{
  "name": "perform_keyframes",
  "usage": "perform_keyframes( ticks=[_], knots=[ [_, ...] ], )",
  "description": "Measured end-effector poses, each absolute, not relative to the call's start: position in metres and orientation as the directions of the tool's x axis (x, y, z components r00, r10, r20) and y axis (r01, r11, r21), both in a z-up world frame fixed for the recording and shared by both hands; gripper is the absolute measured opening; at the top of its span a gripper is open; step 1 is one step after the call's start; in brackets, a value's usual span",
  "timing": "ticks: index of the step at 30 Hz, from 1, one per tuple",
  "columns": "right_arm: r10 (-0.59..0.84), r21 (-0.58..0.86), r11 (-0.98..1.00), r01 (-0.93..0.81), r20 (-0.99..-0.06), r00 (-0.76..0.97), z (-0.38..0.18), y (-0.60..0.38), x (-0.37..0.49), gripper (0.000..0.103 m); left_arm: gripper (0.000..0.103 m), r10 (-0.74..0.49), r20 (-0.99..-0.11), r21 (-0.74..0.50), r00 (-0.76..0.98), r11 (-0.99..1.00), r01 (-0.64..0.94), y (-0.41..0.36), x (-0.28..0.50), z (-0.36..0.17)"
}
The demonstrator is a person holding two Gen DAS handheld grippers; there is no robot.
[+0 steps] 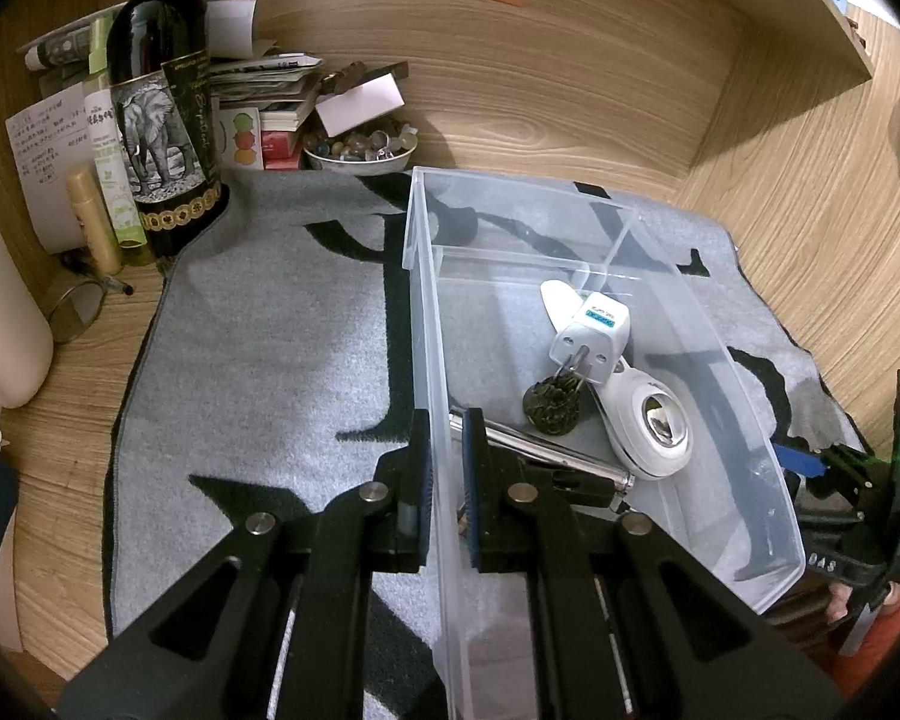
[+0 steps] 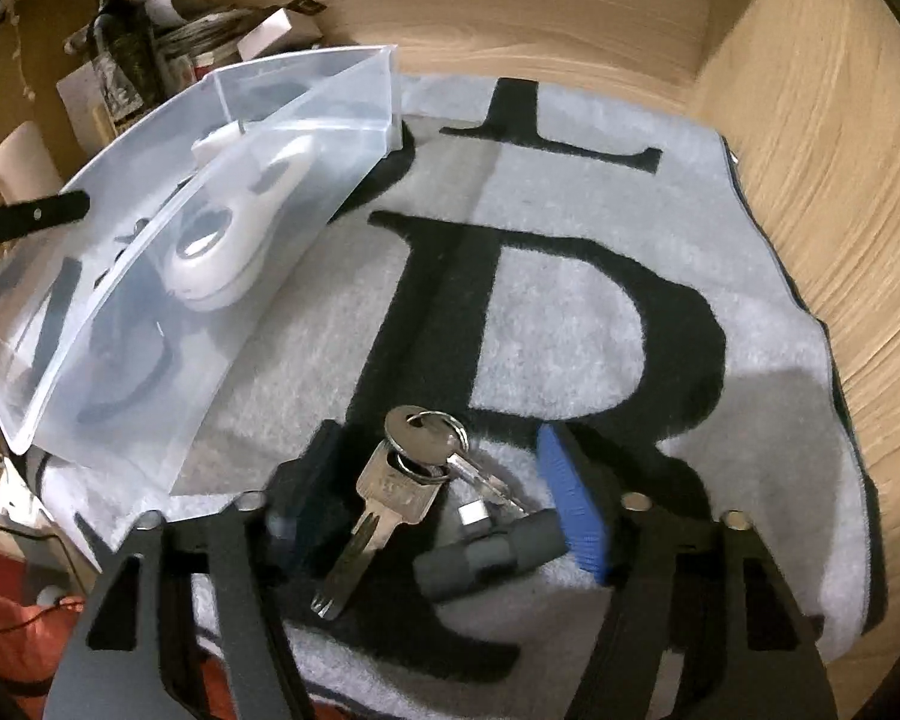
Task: Organize rigid objects
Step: 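Grasp the key ring with the right gripper and lift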
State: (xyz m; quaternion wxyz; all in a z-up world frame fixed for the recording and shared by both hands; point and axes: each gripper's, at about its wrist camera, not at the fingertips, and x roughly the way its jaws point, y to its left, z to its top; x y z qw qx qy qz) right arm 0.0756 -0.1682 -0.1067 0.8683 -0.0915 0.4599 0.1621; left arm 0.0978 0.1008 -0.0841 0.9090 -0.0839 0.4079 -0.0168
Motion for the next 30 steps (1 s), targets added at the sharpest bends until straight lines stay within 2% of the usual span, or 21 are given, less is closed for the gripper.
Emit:
perform_keyframes(
  ticks=[2,5,17,30],
  knots=[
    [0.198,0.001,0.937,-0.349,-0.826,0.527,-0.106,-0.173,0.078,0.037,0.008,-0.098,-0.74,-0.164,0.666,0.986,-0.037,0.101,0.098,-0.084],
    [0.195,0.016,0.947,-0.32,-0.822,0.535,-0.104,-0.178,0.084,0.023,0.008,-0.099,-0.74,-0.165,0.665,0.986,-0.037,0.101,0.098,-0.084],
    [0.207,0.059,0.963,-0.262,-0.786,0.583,-0.096,-0.179,0.102,0.021,0.008,-0.099,-0.74,-0.166,0.665,0.985,-0.038,0.101,0.098,-0.084],
    [0.242,0.041,0.954,-0.298,-0.693,0.679,-0.052,-0.166,0.113,0.021,0.008,-0.099,-0.74,-0.165,0.665,0.986,-0.037,0.101,0.098,-0.084]
  ],
)
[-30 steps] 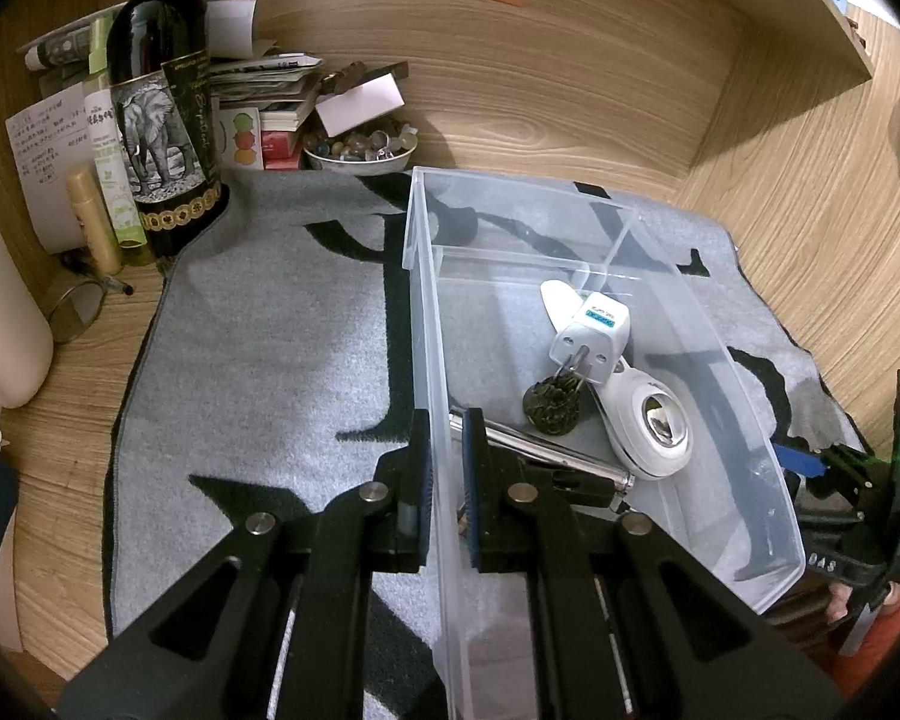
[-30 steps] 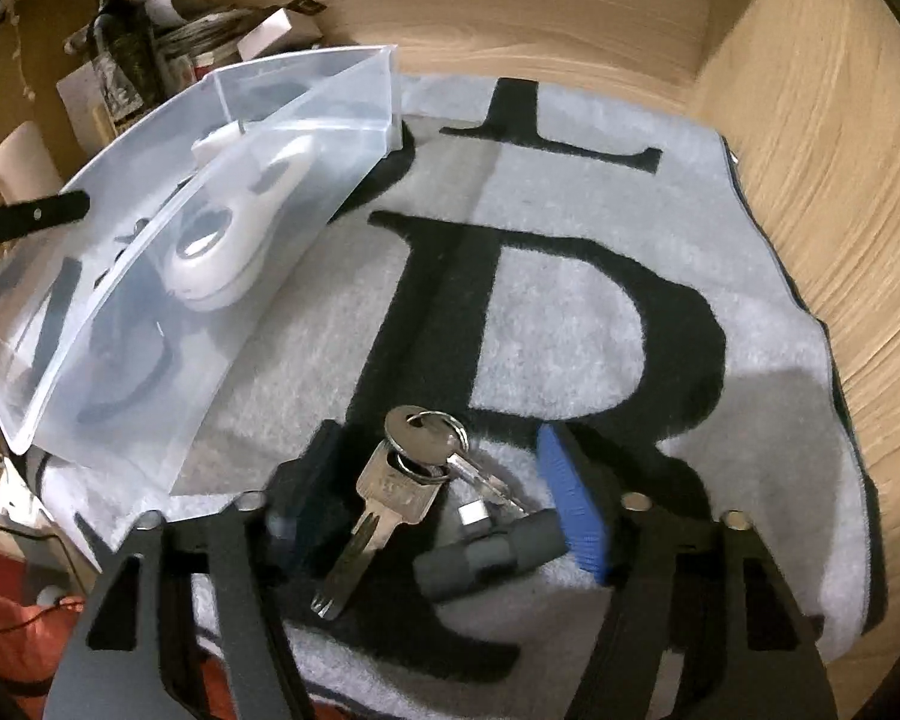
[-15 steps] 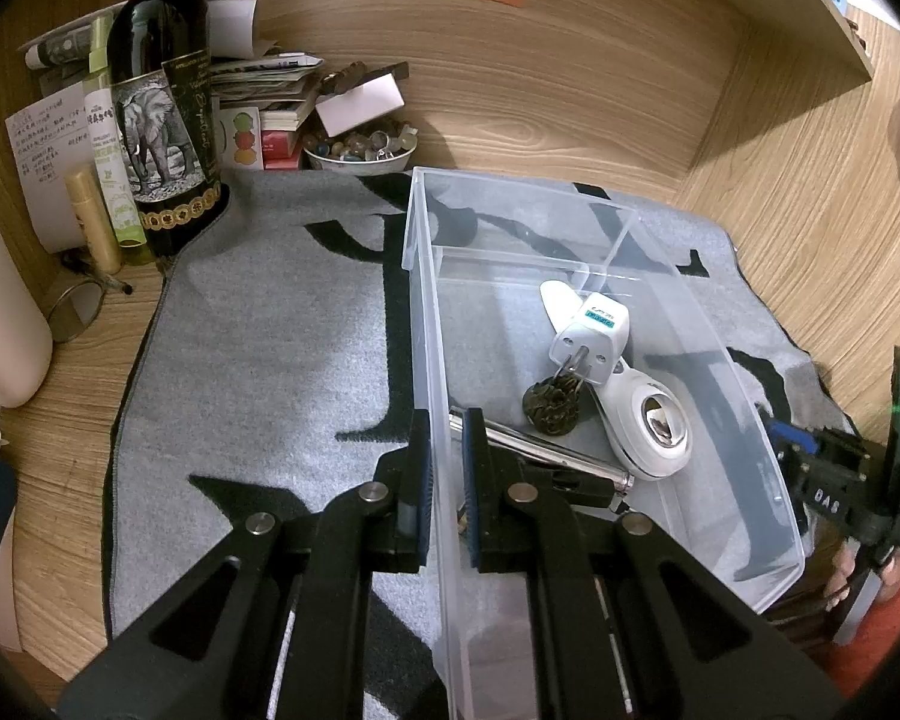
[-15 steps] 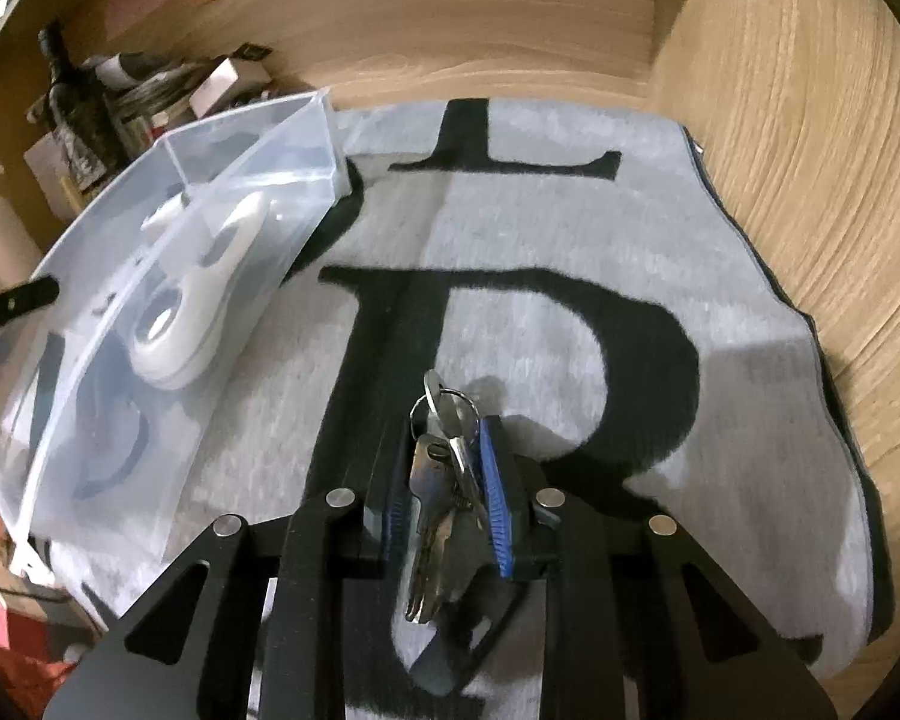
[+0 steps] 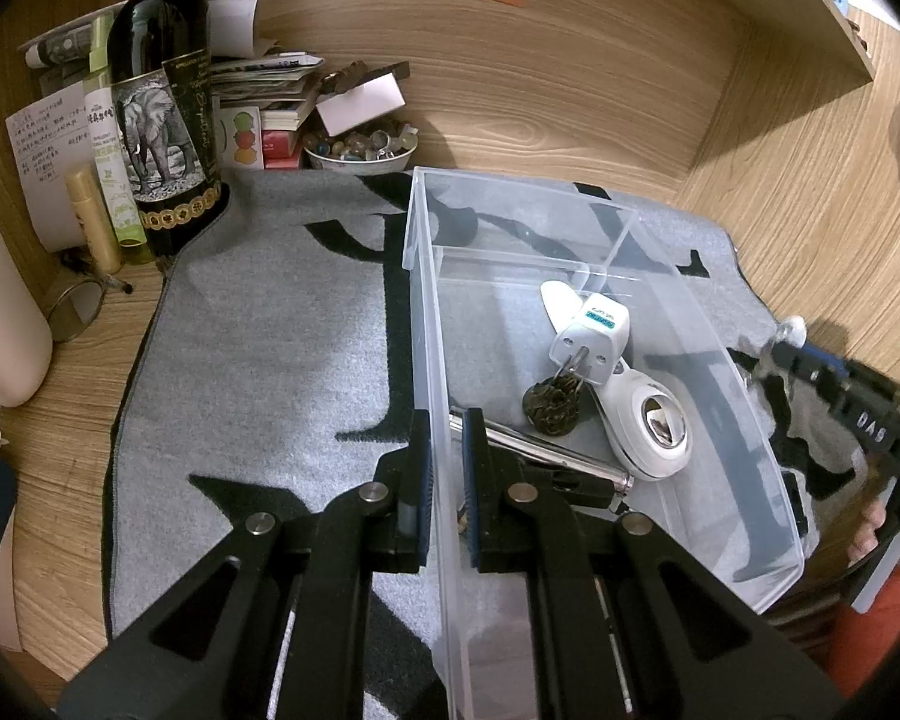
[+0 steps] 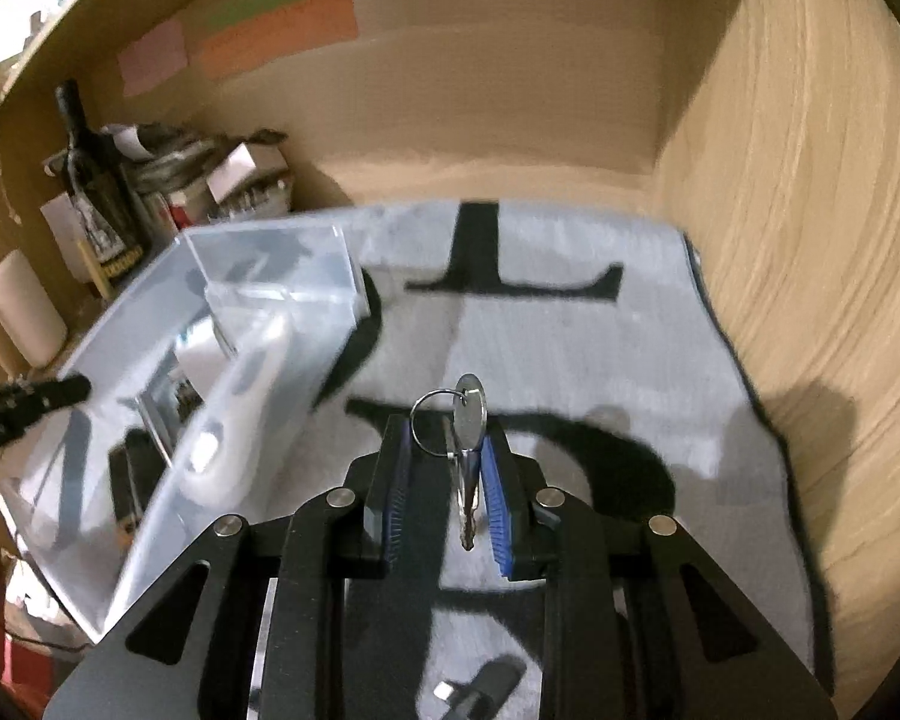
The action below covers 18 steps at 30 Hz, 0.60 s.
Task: Organize rigid objects
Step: 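Grasp the key ring with the right gripper and lift, then carry the keys into the clear box and open the right gripper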
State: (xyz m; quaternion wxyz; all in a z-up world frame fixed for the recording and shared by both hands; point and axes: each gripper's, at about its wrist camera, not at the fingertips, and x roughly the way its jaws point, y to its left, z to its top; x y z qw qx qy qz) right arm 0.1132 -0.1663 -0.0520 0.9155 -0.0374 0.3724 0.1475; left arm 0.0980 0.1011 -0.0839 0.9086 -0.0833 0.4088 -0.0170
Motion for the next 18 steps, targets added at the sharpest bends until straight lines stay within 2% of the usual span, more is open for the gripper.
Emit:
perform_keyframes(
  ticks=[11,18],
  knots=[
    [0.359,0.024,0.905,-0.425,-0.578,0.733,-0.001,-0.122,0.106,0.021,0.008,-0.098,-0.74,-0.165,0.666,0.986,-0.037,0.101,0.098,-0.084],
    [0.451,0.018,0.844,-0.536,-0.564,0.691,0.005,-0.085,0.097,0.021,0.008,-0.098,-0.74,-0.166,0.666,0.985,-0.038,0.101,0.098,-0.084]
  ],
)
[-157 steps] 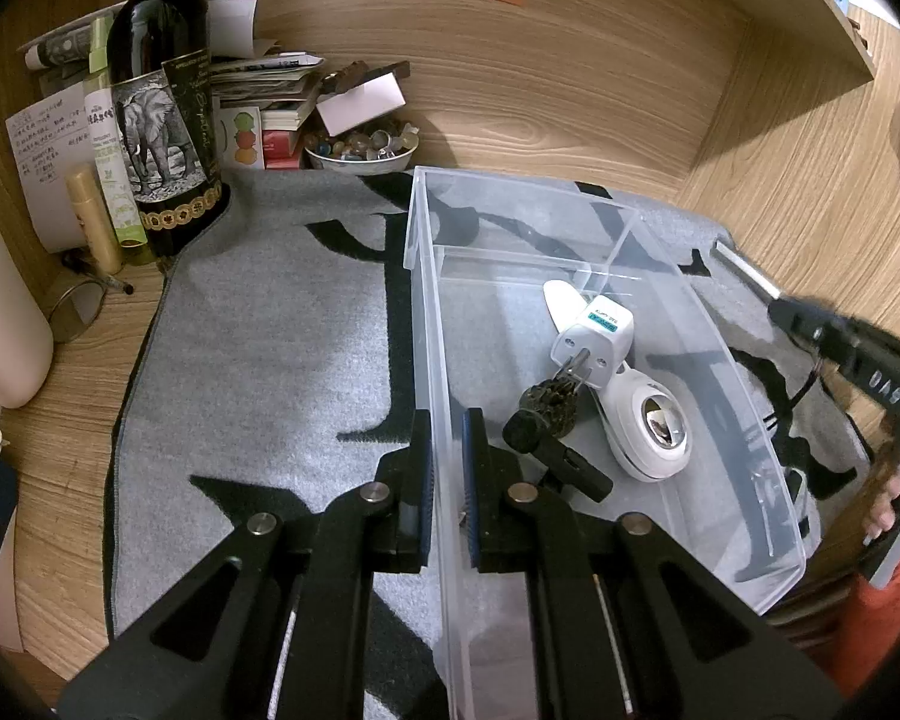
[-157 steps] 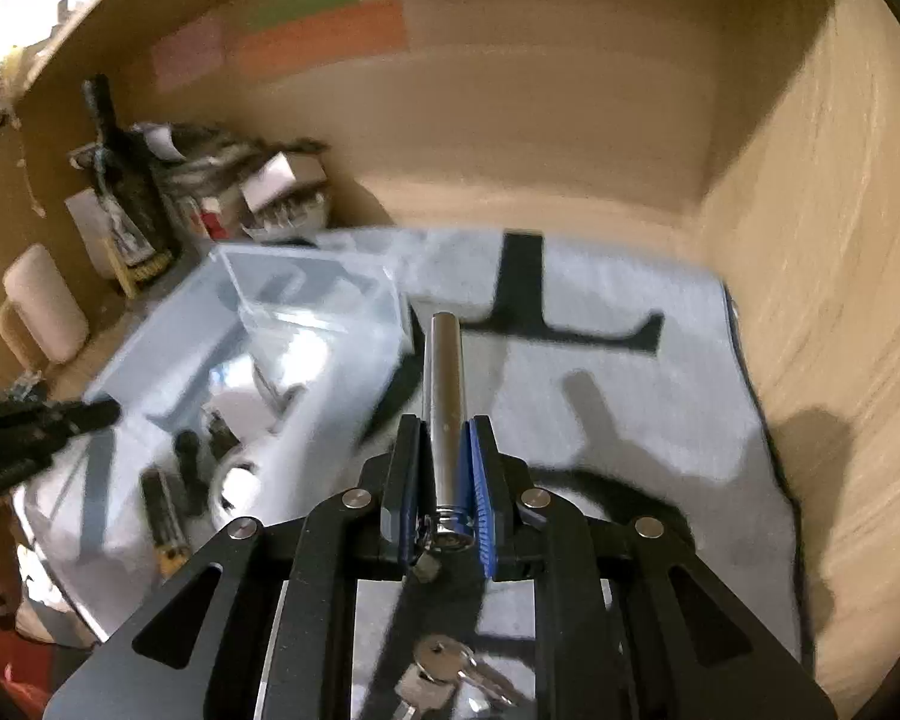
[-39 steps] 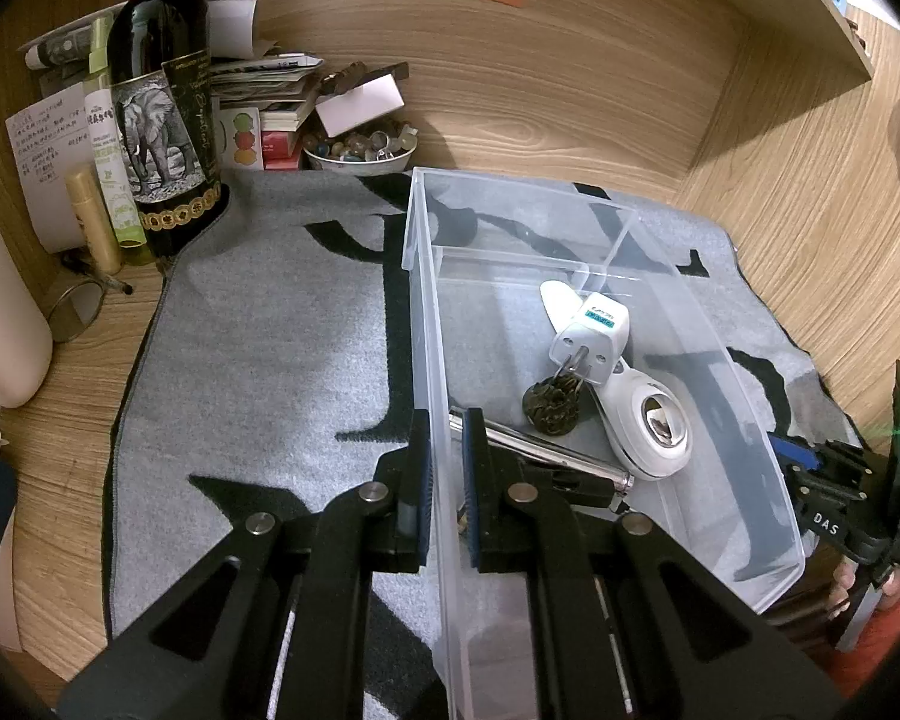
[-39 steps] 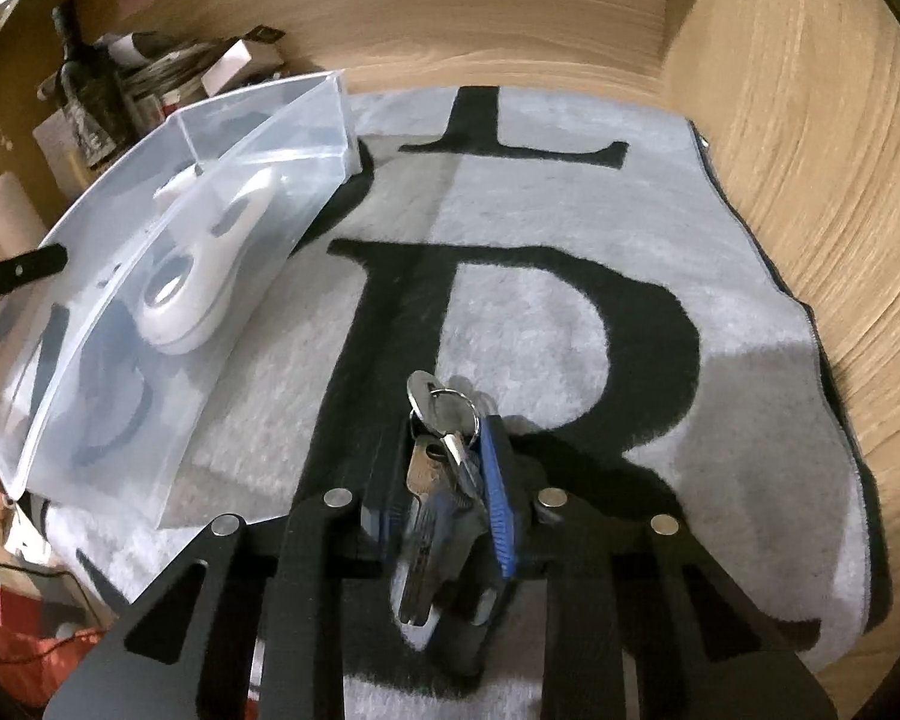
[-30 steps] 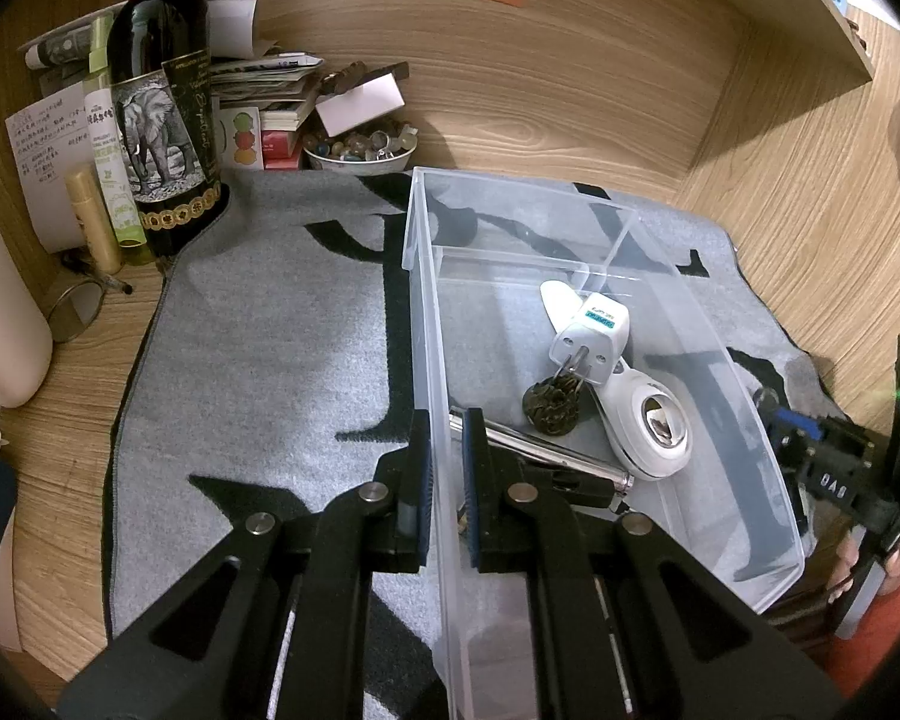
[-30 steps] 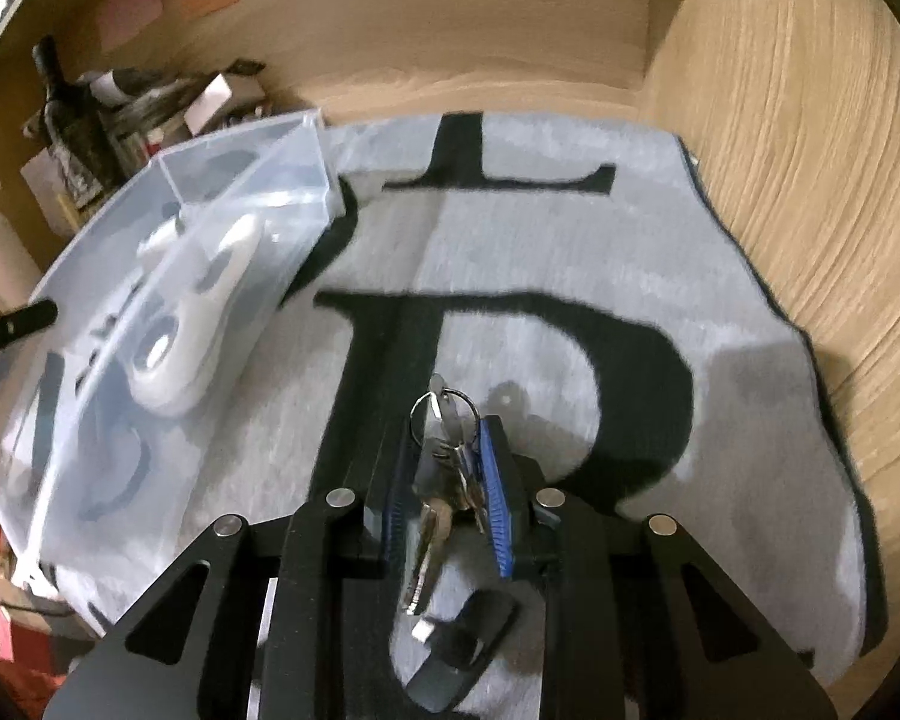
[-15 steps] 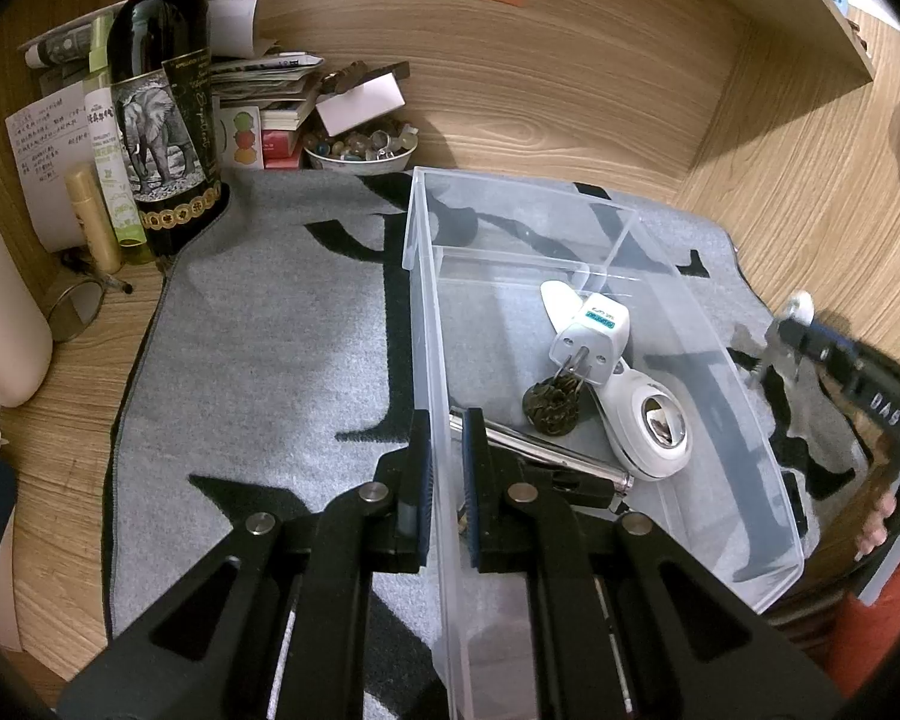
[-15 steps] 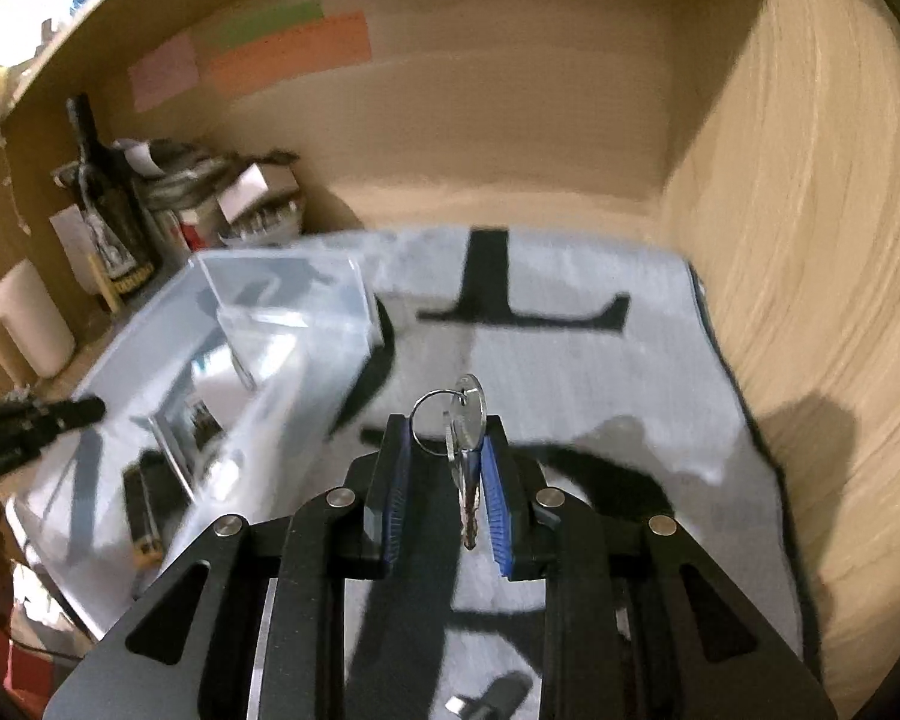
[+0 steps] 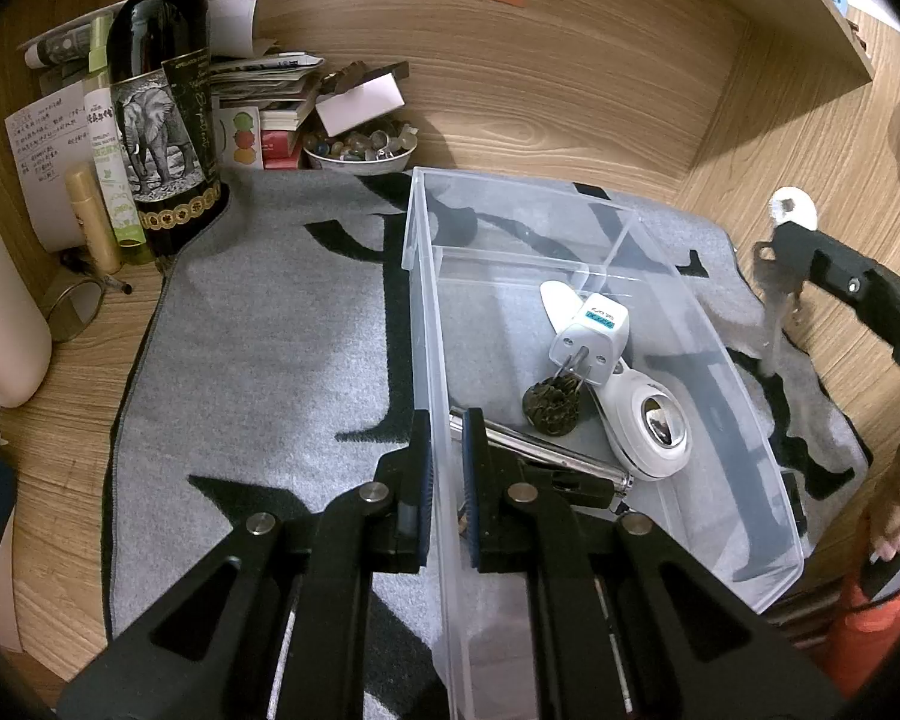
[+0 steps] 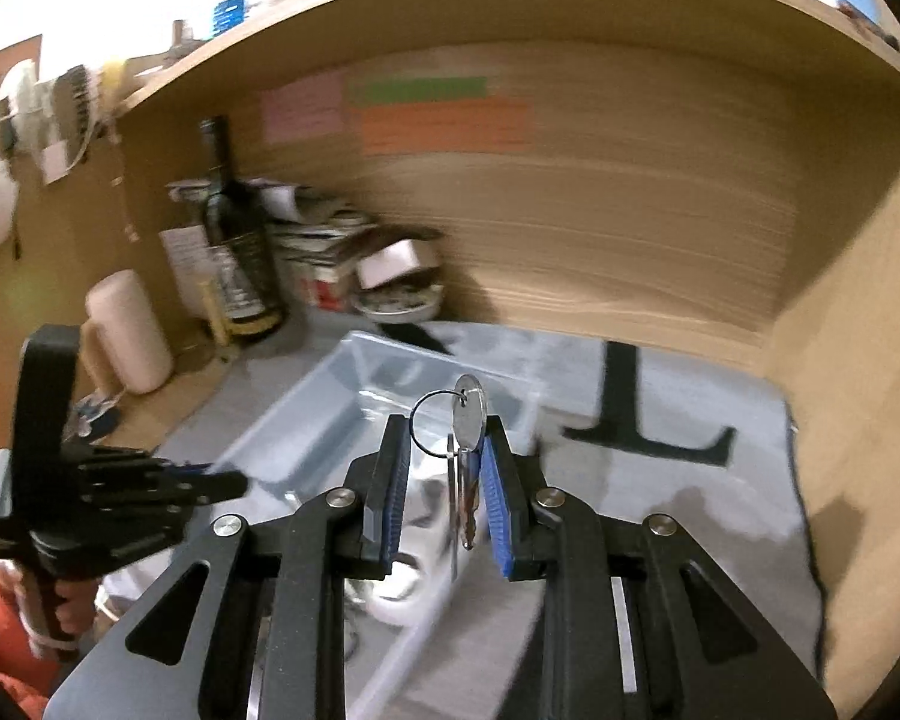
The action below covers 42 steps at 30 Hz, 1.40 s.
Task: Organize rigid objects
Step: 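Carry the keys into the clear box and open the right gripper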
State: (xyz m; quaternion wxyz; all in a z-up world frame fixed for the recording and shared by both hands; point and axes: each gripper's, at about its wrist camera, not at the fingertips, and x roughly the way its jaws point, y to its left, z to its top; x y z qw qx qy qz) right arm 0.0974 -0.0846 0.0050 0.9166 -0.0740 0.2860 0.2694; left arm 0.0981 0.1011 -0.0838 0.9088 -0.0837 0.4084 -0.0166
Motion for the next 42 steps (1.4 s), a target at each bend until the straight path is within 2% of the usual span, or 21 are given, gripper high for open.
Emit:
perform_keyframes(
  ticks=[8,19,33,36,38,42],
  knots=[
    [0.479,-0.014,0.783,-0.622,-0.624,0.617,-0.014,-0.049,0.093,0.021,0.008,-0.099,-0.739,-0.166,0.666,0.986,-0.037,0.101,0.098,-0.084],
    [0.423,-0.051,0.735,-0.677,-0.745,0.516,-0.049,-0.028,0.099,0.022,0.008,-0.102,-0.738,-0.169,0.667,0.985,-0.036,0.099,0.098,-0.084],
    [0.4,-0.07,0.727,-0.682,-0.765,0.505,-0.05,-0.027,0.098,0.022,0.008,-0.1,-0.738,-0.168,0.667,0.985,-0.037,0.097,0.098,-0.083],
    [0.406,-0.066,0.734,-0.676,-0.755,0.515,-0.046,-0.031,0.096,0.031,0.008,-0.1,-0.738,-0.168,0.667,0.985,-0.037,0.099,0.098,-0.083],
    [0.414,-0.065,0.739,-0.671,-0.742,0.528,-0.041,-0.035,0.094,0.041,0.008,-0.1,-0.738,-0.168,0.668,0.985,-0.037,0.099,0.098,-0.083],
    [0.423,-0.057,0.761,-0.646,-0.71,0.562,-0.03,-0.047,0.091,0.049,0.008,-0.101,-0.738,-0.168,0.667,0.985,-0.037,0.099,0.098,-0.083]
  ],
)
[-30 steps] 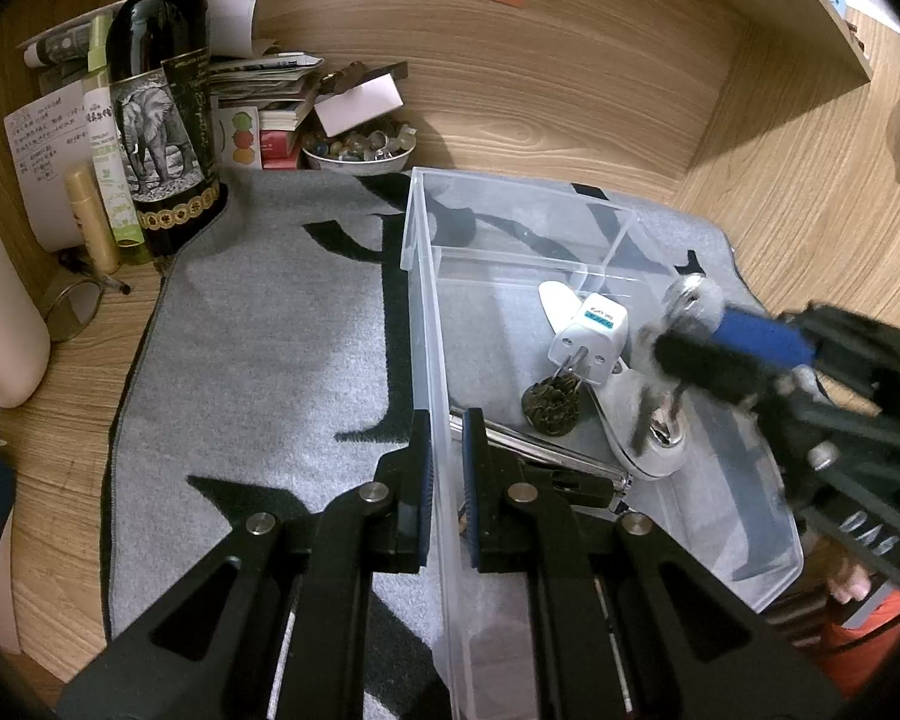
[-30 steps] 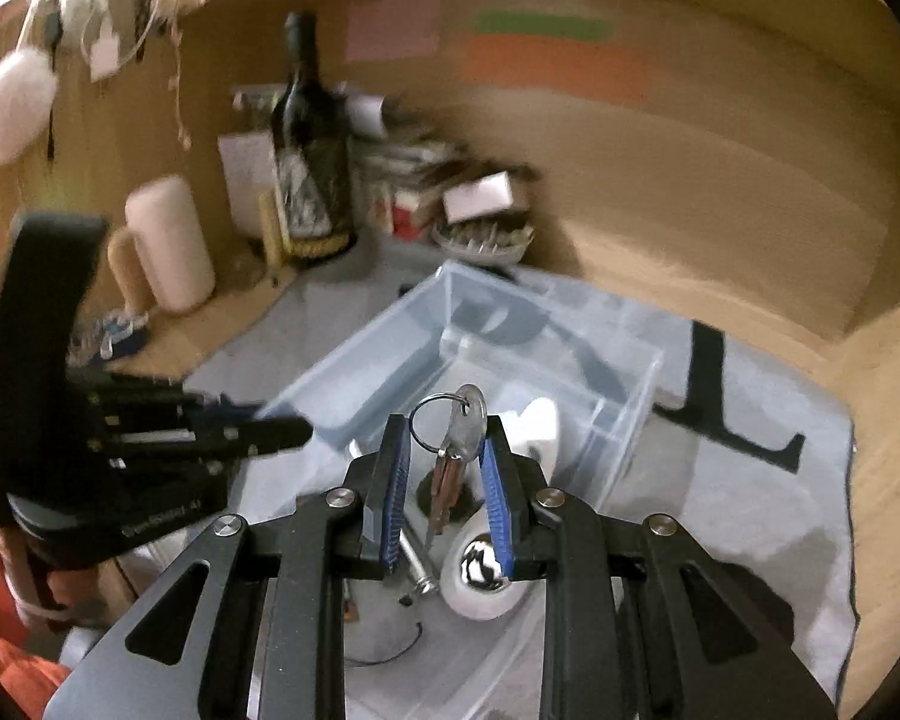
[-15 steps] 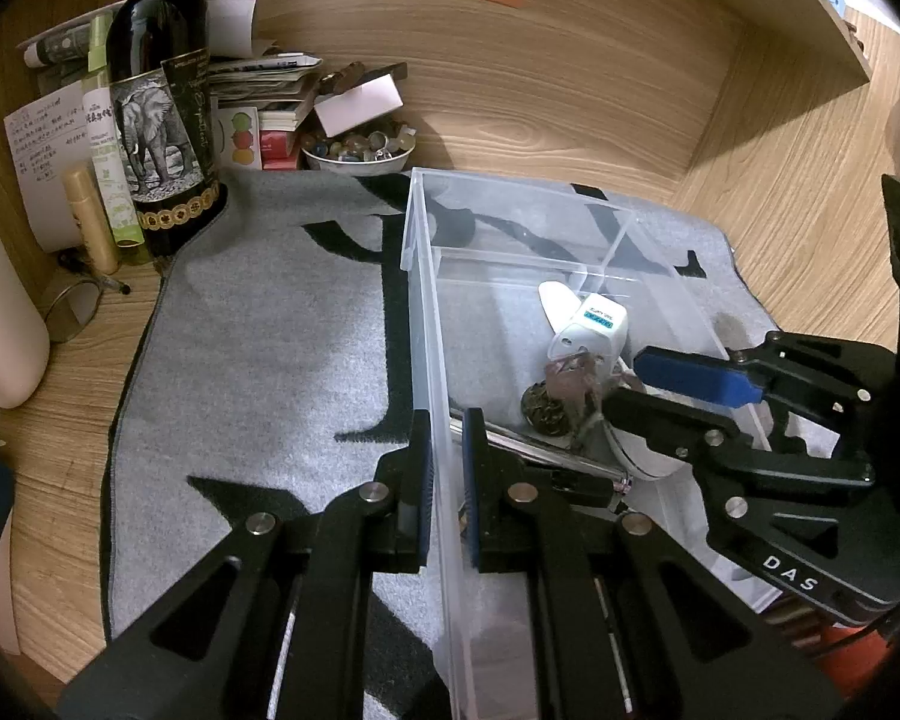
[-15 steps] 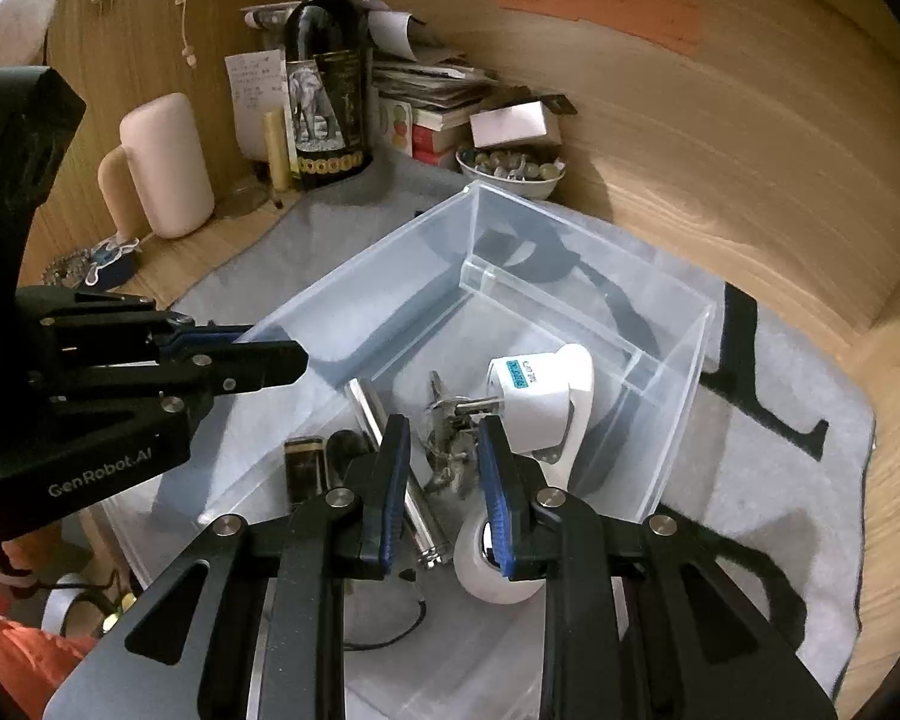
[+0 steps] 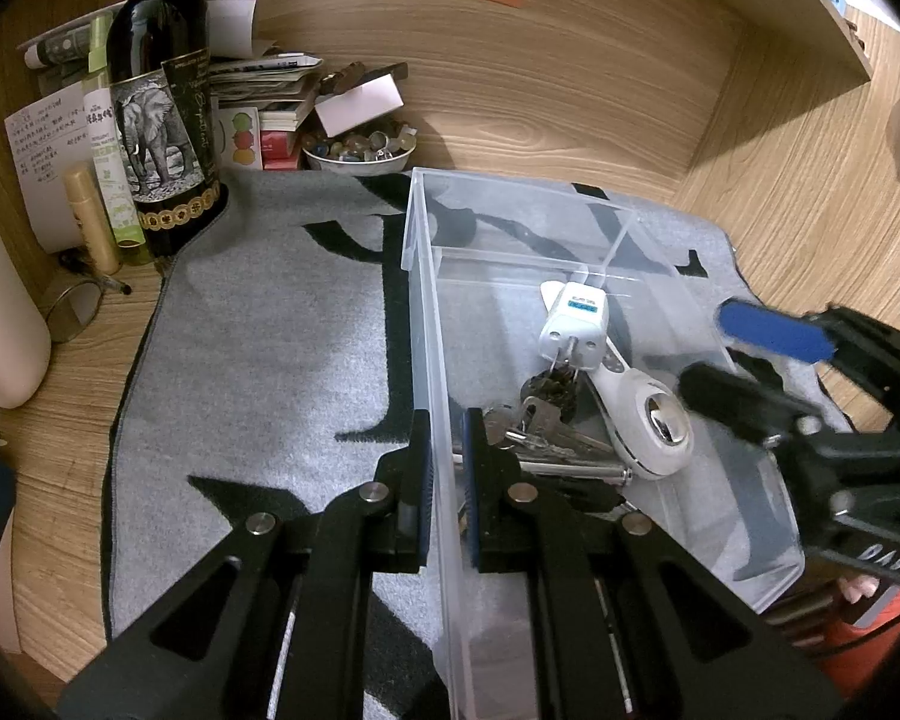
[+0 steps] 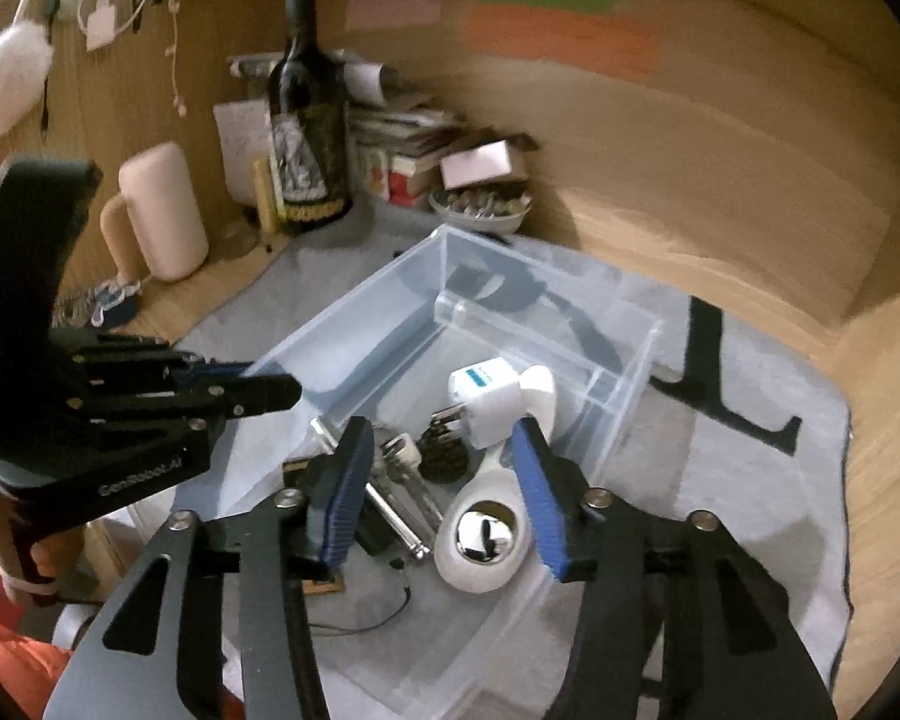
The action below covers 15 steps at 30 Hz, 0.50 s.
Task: Organize rigid objects
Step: 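Carry the keys into the clear box and open the right gripper, then grasp the small black cable plug on the mat with the right gripper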
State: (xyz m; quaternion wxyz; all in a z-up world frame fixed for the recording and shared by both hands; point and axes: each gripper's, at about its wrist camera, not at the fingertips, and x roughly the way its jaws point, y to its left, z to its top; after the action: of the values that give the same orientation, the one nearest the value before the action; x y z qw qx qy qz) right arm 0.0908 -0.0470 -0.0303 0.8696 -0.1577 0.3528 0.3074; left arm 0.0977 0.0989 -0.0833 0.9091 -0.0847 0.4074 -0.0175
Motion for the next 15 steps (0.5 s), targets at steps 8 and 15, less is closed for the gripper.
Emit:
perform_keyframes(
  ticks=[8,15],
  knots=[
    [0.349,-0.084,0.853,-0.515,-0.642,0.683,-0.011,-0.089,0.086,0.076,0.008,-0.1,-0.738,-0.167,0.668,0.985,-0.037,0.099,0.098,-0.083],
    [0.225,-0.085,0.927,-0.366,-0.654,0.723,-0.014,-0.144,0.084,0.081,0.008,-0.101,-0.738,-0.168,0.668,0.985,-0.037,0.099,0.098,-0.083]
  ],
)
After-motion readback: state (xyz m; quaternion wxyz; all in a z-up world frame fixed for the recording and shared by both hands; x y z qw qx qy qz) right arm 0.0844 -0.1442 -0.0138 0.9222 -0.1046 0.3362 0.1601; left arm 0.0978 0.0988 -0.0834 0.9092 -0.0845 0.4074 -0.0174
